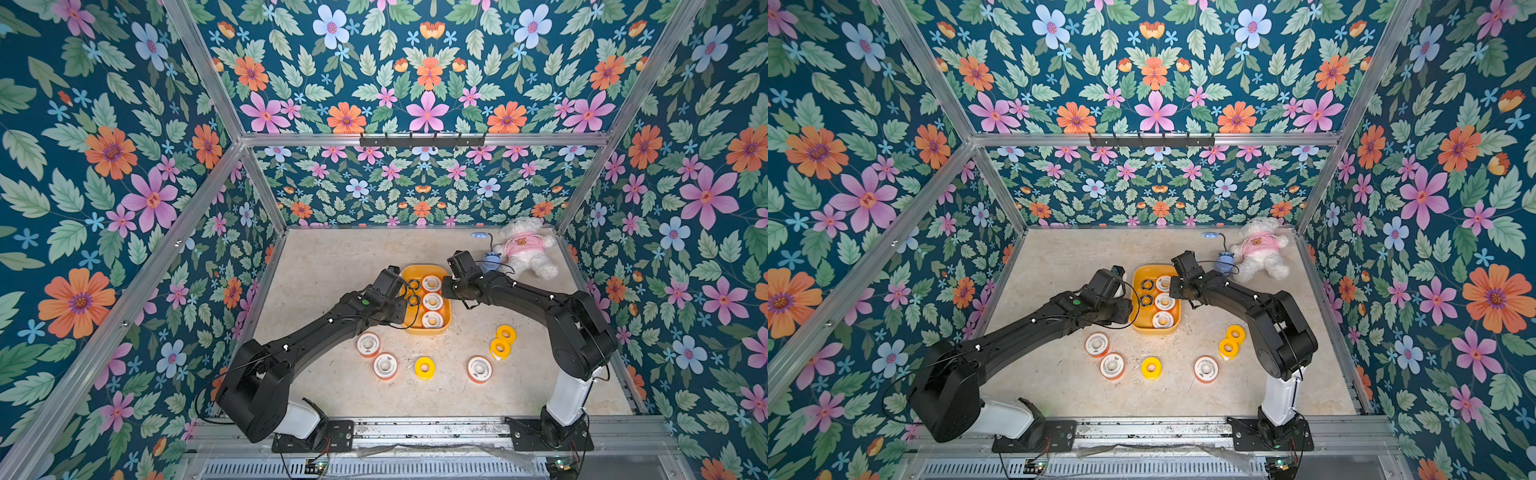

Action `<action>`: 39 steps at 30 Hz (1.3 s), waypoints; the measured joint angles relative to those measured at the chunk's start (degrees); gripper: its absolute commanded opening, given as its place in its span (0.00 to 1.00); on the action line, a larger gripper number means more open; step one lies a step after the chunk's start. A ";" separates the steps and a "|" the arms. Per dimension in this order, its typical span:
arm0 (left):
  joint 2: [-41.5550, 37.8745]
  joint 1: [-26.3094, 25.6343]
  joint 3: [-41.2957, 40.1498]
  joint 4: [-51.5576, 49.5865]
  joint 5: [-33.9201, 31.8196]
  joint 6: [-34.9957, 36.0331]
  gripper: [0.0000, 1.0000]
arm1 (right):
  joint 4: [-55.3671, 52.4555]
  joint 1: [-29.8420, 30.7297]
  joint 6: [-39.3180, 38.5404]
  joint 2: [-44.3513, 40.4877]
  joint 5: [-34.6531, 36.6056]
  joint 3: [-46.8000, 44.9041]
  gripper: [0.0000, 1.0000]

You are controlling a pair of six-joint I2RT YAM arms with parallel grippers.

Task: Put the sealing tape into the storage box
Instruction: Pick up the sealing tape at the center of the board, then place the sealing tape in the storage box.

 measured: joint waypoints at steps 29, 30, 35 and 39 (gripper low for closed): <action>14.27 -6.19 9.16 -2.23 0.04 3.28 0.60 | 1.73 0.04 0.00 -0.17 -1.38 -0.87 0.22; 14.80 -6.27 9.46 -2.43 -0.13 3.32 0.60 | 1.73 0.00 0.04 -0.17 -1.38 -0.90 0.22; 17.20 -6.71 11.15 -4.17 -1.27 4.17 0.61 | 1.77 -0.17 0.17 -0.17 -1.40 -1.09 0.22; 18.27 -6.95 11.80 -5.09 -2.51 4.35 0.61 | 1.75 -0.22 0.17 -0.17 -1.40 -1.11 0.22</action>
